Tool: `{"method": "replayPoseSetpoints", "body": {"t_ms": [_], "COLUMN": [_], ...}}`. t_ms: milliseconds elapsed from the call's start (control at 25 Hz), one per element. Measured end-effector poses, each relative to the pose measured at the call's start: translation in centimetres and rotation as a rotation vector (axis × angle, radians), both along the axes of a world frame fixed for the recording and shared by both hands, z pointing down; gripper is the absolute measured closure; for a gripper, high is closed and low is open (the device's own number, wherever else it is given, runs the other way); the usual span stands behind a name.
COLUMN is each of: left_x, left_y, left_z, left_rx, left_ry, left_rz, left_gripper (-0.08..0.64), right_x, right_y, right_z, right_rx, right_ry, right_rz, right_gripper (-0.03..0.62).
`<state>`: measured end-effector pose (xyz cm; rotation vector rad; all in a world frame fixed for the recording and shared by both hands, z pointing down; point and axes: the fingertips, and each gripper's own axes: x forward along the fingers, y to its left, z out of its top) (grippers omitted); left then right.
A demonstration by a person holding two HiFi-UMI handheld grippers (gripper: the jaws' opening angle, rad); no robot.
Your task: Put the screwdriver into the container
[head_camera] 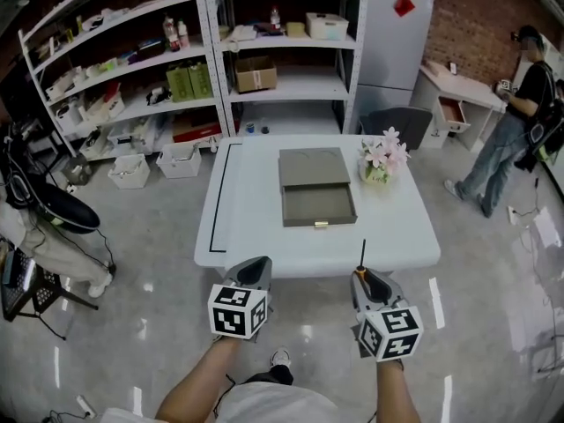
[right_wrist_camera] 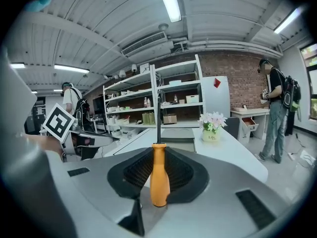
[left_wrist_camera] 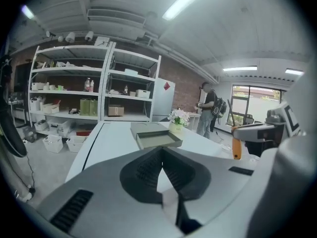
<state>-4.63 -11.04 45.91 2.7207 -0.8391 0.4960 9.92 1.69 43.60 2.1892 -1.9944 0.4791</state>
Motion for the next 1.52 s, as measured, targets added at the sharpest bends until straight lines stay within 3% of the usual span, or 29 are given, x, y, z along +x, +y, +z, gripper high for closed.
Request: {"method": "replayPoseSetpoints", "body": {"t_ms": [640,1120,1520], "left_x": [1.0,2.8,6.0], "left_y": [-9.9,-12.8,-15.5], "left_z": [0.8,1.2,1.7], "left_rx": [-0.023,-0.022,-0.002], "left_ry": [-0.006,-0.015,-0.026], "left_rz": [0.031,0.055,0.024], "left_gripper": [0.557,0.557,0.557], "right_x": [1.4,2.5,6.1], "right_y": [-10.0,-13.2,-17.4], "right_z": [0.2,0.4,1.8], "right_rx": [-0.03,-0.042,-0.056], "right_ry": [0.018,0.054,0.067], "right_rz": [0.026,0.006,-0.094], "right_gripper": [0.517,0.517,0.517]}}
